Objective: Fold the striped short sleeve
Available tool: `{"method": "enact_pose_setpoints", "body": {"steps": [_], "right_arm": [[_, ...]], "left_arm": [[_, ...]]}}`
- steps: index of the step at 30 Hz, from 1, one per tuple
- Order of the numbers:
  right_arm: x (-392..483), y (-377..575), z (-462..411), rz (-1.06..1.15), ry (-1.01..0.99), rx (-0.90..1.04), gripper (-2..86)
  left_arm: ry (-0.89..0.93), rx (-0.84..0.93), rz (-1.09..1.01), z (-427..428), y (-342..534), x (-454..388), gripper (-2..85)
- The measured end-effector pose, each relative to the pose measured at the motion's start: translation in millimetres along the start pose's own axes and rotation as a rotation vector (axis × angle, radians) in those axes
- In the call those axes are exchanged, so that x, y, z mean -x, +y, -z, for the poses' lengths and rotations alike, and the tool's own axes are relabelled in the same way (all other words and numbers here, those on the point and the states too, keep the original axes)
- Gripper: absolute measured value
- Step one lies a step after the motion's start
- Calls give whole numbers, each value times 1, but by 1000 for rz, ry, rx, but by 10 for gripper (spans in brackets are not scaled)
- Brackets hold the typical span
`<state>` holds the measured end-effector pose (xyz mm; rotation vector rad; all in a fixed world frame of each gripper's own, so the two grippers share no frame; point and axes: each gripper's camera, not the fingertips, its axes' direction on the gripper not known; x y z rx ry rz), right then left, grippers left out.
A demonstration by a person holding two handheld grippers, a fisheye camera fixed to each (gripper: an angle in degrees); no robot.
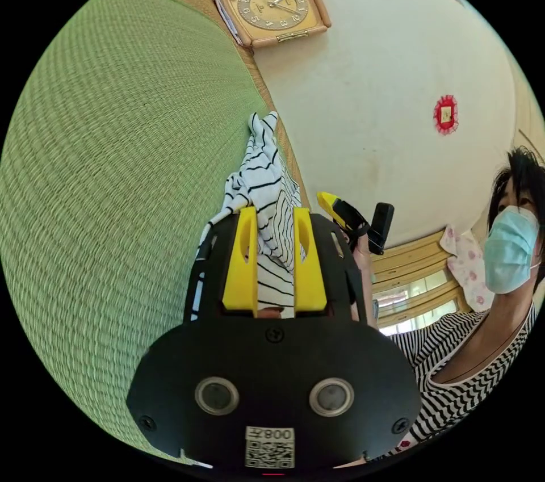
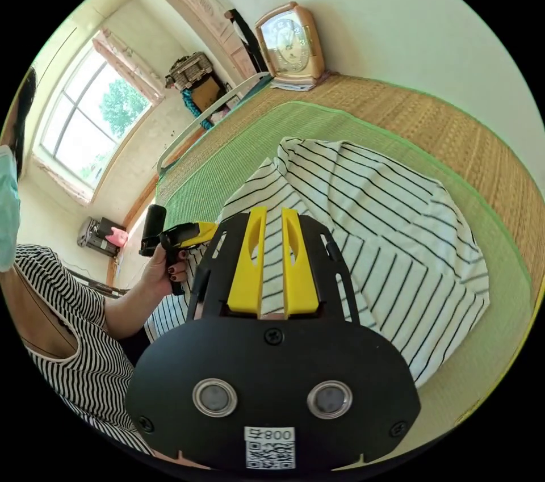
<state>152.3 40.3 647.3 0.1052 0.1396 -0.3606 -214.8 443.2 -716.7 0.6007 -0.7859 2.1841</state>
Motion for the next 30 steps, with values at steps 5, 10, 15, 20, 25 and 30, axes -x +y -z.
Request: {"method": "enact_pose_setpoints", "body": {"steps": [5, 10, 15, 20, 25, 30], "right_arm": [[27, -83, -74, 118, 32, 96, 58], [35, -135, -152, 174, 74, 250, 71], [35, -146, -200, 186, 166, 375, 61], [33, -145, -215, 197, 239, 422, 9], [23, -133, -175, 195, 205, 319, -2], [-10, -112, -160, 134, 193, 334, -2]], "left_arm": [[40, 27, -72, 8, -13, 1, 18], [-23, 93, -158, 10, -23, -7, 11], [-31, 141, -205, 16, -30, -9, 9], [-42, 157, -258, 24, -34, -12, 10], [-34, 185, -318, 31, -38, -16, 11], [-22, 189, -317, 39, -41, -15, 18]]}}
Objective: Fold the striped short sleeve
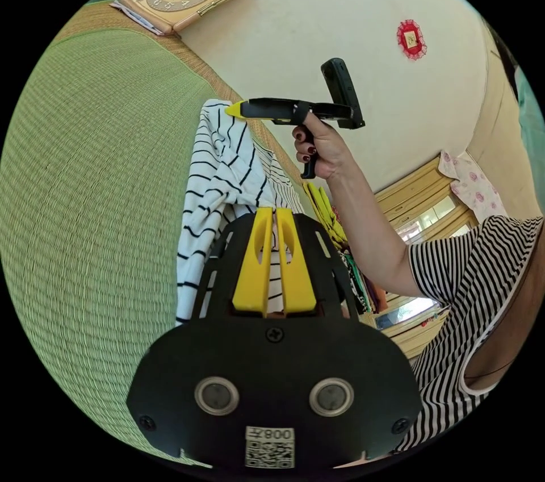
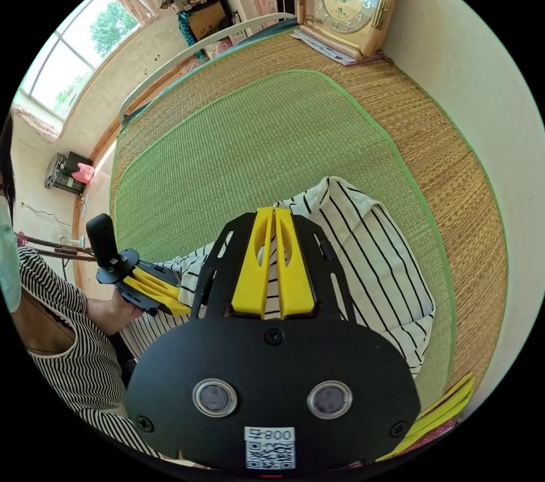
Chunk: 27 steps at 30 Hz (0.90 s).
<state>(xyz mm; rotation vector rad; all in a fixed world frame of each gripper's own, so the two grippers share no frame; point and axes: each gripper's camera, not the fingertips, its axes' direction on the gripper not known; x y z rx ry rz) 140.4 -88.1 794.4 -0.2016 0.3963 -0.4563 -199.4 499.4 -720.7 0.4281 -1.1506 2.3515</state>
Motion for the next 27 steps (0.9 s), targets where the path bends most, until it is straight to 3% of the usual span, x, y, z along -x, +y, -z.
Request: {"method": "enact_pose_setpoints", "body": {"steps": [6, 11, 18, 27], "right_arm": [[-37, 42, 5, -91, -30, -57, -2], [-93, 93, 4, -244, -183, -163, 3], [-133, 123, 16, -297, -249, -269, 48], [-137, 57, -24, -179, -131, -22, 56]], "left_arm": [[57, -29, 43, 13, 1, 11, 42], [65, -59, 70, 23, 3, 16, 59], [46, -15, 72, 24, 2, 16, 36], [10, 7, 59, 26, 5, 10, 15]]}}
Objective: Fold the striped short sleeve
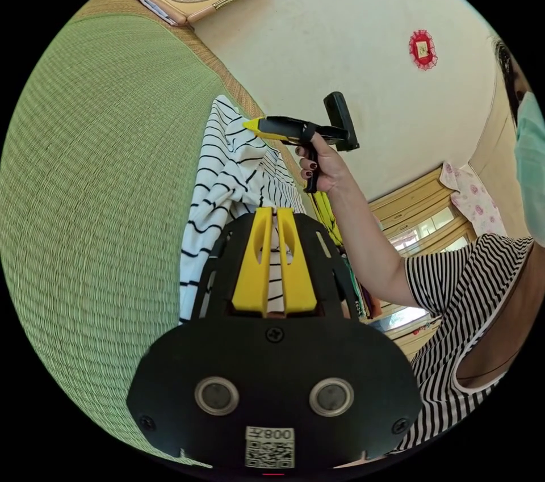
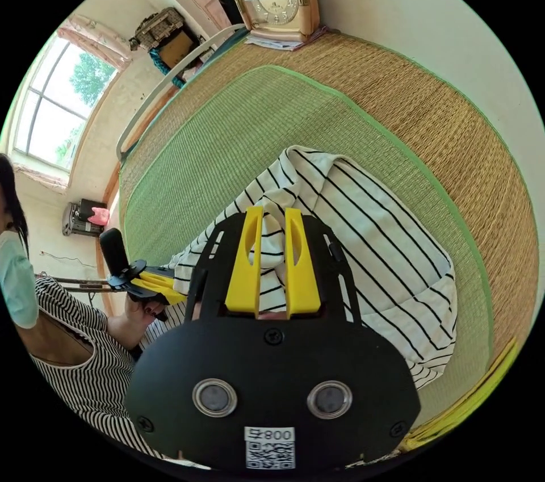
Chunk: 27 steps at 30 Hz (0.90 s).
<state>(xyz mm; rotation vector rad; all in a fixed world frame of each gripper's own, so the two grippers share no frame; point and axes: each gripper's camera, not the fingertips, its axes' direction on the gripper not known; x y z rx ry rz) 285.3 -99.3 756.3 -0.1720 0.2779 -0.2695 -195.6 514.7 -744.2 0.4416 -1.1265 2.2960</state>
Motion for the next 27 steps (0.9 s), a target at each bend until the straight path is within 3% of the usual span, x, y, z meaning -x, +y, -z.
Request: {"method": "enact_pose_setpoints", "body": {"steps": [4, 10, 15, 22, 27], "right_arm": [[3, -4, 7, 65, -60, -42, 7], [15, -38, 44, 217, -282, -192, 2], [11, -78, 9, 225, -308, -131, 2], [0, -107, -56, 159, -193, 48, 2], [-17, -95, -40, 107, -149, 1, 5]], "left_arm": [[-5, -33, -1, 7, 4, -2, 11], [-100, -204, -49, 40, 14, -18, 7], [-151, -204, -2, 45, 20, -12, 9], [-143, -217, 84, 52, 28, 1, 23], [-150, -228, 109, 54, 34, 1, 28]]}}
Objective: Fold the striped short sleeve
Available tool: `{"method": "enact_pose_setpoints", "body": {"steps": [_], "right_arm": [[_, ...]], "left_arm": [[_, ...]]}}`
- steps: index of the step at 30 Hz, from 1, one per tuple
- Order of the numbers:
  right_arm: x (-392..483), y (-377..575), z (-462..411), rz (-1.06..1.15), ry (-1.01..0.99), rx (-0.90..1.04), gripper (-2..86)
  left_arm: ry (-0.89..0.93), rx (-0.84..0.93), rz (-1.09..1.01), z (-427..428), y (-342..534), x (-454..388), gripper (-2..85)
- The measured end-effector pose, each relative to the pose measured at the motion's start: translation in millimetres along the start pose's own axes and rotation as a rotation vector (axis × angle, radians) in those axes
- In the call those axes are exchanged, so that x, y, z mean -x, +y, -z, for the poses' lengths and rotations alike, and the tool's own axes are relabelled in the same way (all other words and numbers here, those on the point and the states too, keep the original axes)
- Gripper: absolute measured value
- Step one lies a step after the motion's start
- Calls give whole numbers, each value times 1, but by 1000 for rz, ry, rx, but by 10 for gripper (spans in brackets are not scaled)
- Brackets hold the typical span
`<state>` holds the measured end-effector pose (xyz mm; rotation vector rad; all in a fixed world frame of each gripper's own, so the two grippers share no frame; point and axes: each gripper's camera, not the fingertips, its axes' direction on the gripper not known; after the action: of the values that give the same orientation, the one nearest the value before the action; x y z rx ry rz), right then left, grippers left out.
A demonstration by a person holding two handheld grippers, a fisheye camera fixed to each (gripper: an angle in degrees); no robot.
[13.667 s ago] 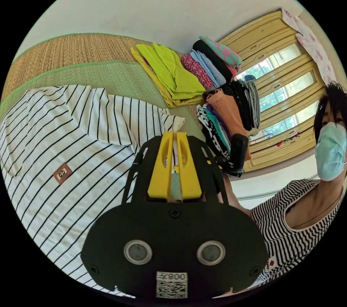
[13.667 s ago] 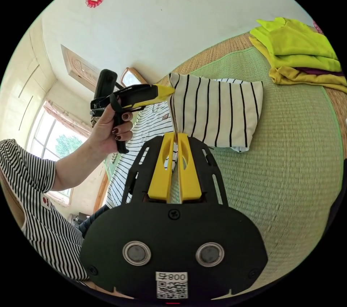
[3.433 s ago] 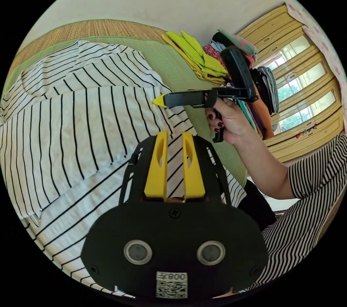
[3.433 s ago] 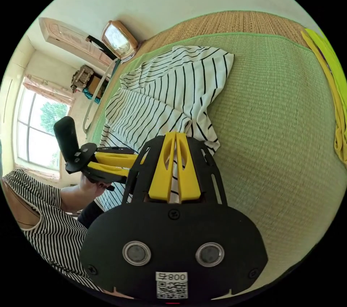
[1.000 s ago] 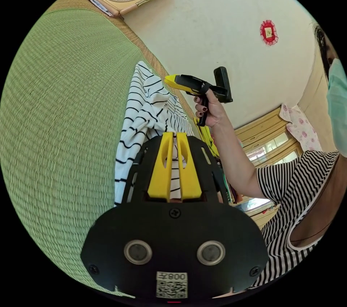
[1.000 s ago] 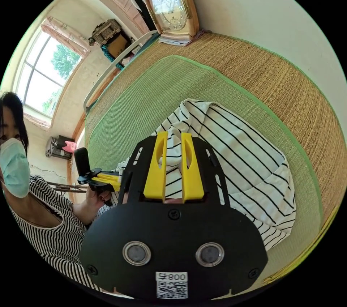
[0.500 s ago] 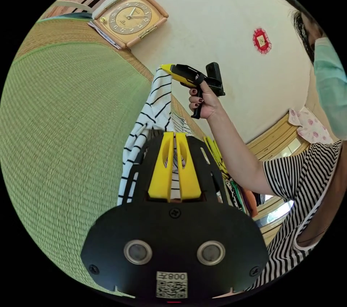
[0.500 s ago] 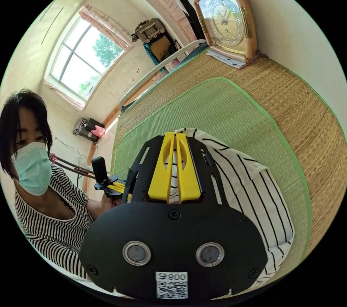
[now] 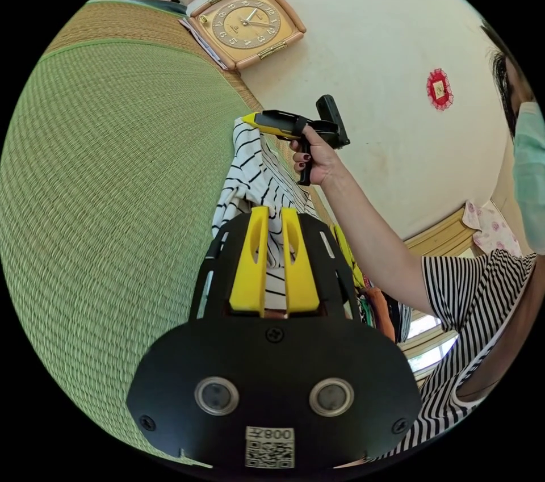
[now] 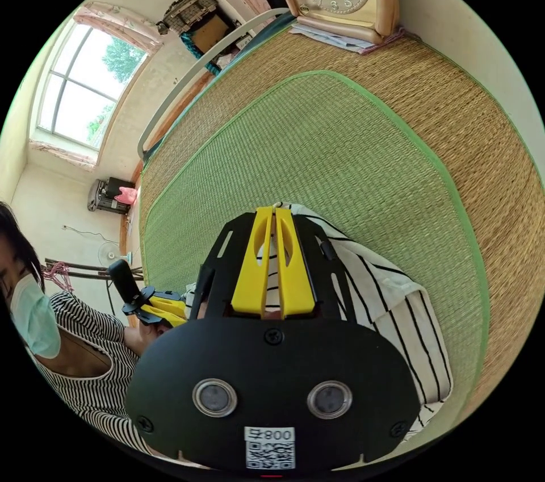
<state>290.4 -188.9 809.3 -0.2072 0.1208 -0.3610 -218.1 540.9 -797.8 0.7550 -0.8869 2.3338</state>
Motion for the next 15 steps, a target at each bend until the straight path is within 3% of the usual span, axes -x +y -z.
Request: {"method": "enact_pose_setpoints", "body": {"steps": [9, 15], "right_arm": [[18, 60, 41, 27, -3, -158, 5], [40, 58, -33, 95, 101, 22, -1]], "left_arm": [[-3, -54, -24, 10, 13, -7, 14], [-57, -53, -65, 12, 19, -20, 5]]}}
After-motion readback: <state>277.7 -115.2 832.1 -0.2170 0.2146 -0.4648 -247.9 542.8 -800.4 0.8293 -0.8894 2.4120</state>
